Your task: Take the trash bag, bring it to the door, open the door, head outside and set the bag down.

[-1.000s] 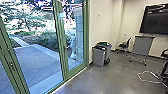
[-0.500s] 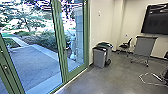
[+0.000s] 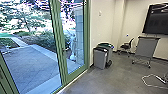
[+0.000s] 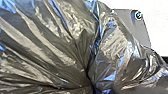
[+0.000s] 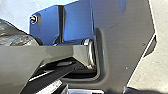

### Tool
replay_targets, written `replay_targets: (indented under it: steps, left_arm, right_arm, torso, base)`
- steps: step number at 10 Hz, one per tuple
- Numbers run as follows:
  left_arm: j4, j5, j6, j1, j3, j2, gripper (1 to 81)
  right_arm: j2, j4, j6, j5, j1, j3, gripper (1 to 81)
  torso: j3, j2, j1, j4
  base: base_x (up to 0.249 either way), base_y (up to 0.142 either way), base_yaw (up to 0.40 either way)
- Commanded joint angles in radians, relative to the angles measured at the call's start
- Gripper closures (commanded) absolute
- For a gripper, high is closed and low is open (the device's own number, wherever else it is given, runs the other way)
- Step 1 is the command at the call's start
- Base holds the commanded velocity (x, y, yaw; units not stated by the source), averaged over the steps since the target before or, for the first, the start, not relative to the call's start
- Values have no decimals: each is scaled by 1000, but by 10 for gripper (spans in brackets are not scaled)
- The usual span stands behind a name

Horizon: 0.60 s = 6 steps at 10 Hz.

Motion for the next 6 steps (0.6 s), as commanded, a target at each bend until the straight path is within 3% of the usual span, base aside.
replay_targets:
  steps: [1, 6]
  left_arm:
    - [6, 67, 1, -56, 3, -1, 811]
    - [6, 67, 1, -56, 3, -1, 811]
  right_arm:
    - [18, -8, -10, -65, 52, 10, 10]
    - [18, -8, -10, -65, 50, 10, 10]
  torso:
    - [0, 0, 0, 0]
    - [0, 0, 0, 0]
  base:
    - [170, 0, 0]
    - [170, 0, 0]
